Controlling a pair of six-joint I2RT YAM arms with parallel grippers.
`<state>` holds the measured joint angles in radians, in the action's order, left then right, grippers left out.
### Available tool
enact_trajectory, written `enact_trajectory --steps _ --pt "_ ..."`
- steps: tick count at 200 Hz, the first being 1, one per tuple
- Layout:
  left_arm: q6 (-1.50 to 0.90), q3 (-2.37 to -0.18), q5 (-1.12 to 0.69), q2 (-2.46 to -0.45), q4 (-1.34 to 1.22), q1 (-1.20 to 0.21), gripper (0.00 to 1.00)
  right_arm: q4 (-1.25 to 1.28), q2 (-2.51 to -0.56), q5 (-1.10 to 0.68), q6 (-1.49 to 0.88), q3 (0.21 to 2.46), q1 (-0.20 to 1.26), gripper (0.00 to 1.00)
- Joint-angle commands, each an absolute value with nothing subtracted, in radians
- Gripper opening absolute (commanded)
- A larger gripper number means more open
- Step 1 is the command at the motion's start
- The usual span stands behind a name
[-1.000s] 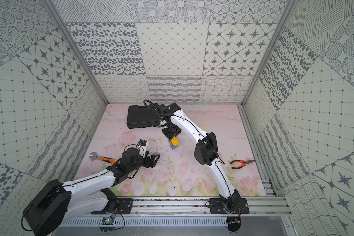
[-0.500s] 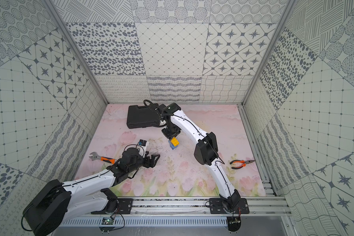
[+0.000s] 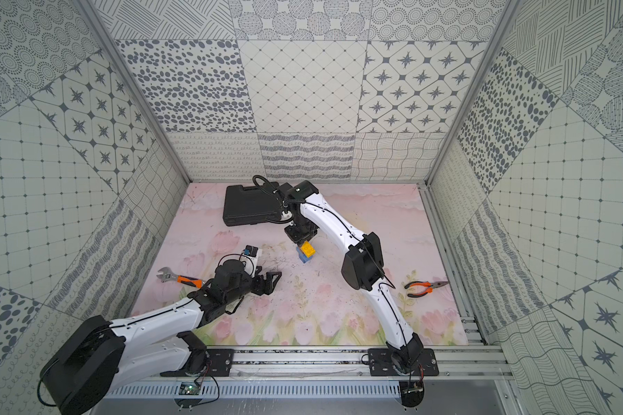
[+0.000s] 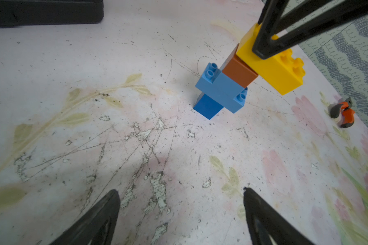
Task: Assemble the letter f with lego
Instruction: Assemble the lego brick at the center of the board.
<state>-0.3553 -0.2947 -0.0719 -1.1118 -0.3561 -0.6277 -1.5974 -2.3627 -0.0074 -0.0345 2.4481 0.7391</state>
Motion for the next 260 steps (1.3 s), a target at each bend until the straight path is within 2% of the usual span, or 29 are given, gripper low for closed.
enact_trajectory --steps 1,198,260 --pt "-0.336 -0.303 -0.076 -1.111 -0.4 -0.636 0.92 -1.604 -2.414 -0.033 -0.035 2.45 0.739 0.33" --pt "-0.337 -0.299 -0.078 -1.111 -0.401 -0.637 0.92 -1.622 -2.483 -0.028 -0.069 2.375 0.735 0.32" --pt "-0.338 -0.3 -0.078 -1.112 -0.4 -0.637 0.92 -1.633 -2.484 -0.01 -0.072 2.412 0.732 0.32"
